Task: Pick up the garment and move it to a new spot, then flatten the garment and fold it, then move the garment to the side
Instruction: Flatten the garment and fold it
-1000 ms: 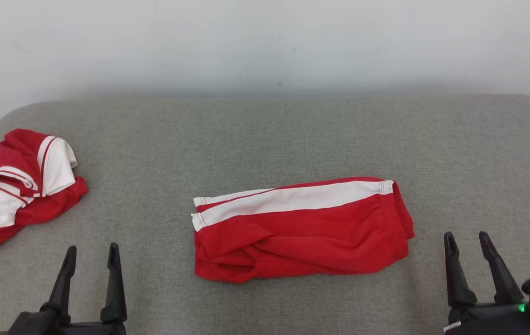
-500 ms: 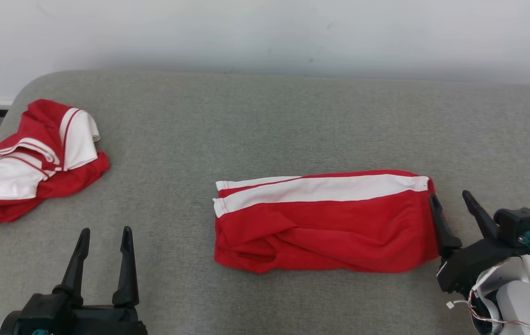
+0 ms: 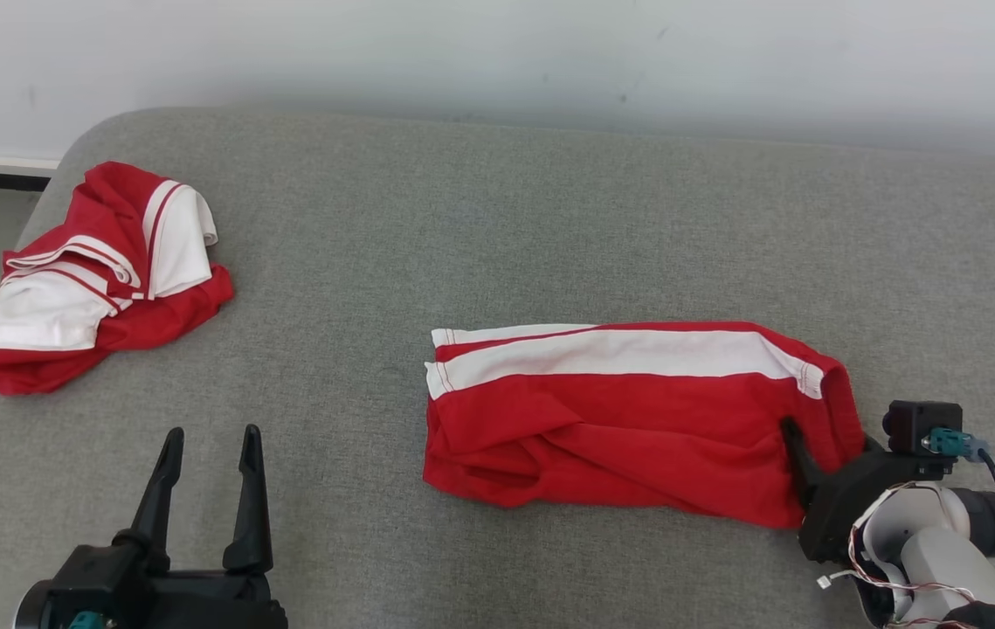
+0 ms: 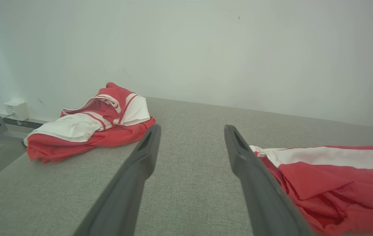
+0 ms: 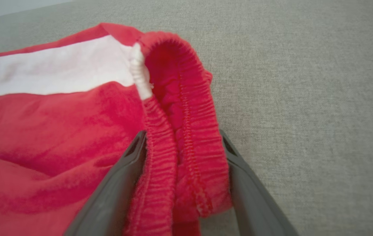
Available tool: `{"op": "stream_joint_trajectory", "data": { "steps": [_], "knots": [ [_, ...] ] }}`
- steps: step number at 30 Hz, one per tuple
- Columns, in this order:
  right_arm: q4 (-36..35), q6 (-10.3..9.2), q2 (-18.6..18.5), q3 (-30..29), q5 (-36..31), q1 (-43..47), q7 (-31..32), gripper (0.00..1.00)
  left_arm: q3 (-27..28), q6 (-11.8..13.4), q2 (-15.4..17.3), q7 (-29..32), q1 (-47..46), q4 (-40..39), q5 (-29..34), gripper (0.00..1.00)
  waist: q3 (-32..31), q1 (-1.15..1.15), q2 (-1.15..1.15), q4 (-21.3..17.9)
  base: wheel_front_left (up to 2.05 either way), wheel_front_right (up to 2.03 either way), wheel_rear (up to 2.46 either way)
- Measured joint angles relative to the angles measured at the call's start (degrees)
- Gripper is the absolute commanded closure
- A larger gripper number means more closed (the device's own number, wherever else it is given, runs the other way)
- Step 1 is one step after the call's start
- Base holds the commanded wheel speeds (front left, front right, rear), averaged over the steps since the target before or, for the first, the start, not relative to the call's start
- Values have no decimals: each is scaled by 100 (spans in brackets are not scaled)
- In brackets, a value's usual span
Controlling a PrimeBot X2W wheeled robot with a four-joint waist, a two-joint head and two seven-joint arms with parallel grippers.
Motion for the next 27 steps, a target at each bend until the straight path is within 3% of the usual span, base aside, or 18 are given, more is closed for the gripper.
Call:
{"op": "stream_joint_trajectory", "data": {
  "steps": [2, 4, 5, 11, 22, 27],
  "knots": [
    [78, 0, 21, 96, 140, -52, 38, 0, -19, 0, -1, 0, -3, 26, -5, 0, -11, 0, 0, -22, 0, 0, 0],
    [136, 1, 55, 174, 357, -98, 43, 87, -15, 4, -1, 0, -20, 57, -7, 0, -21, 0, 0, -48, 0, 0, 0],
    [181, 0, 67, 201, 463, -127, 51, 100, -13, 3, 0, 0, -32, 69, -9, 0, -25, 0, 0, -63, 0, 0, 0],
    [401, 14, -44, 423, 721, -326, 41, 100, -4, -11, -3, 0, -87, 116, 4, 0, -42, 0, 0, -141, 0, 0, 0],
    [603, 10, -1559, 544, 1393, -138, 84, 100, 11, -56, -4, 0, 29, 168, 2, 0, -299, -1, 0, -440, 0, 0, 0],
    [280, 10, -1691, 682, 1812, -31, 450, 100, 11, -55, -4, 0, 76, 178, -15, 0, -350, -1, 0, -605, 0, 0, 0]
  ]
}}
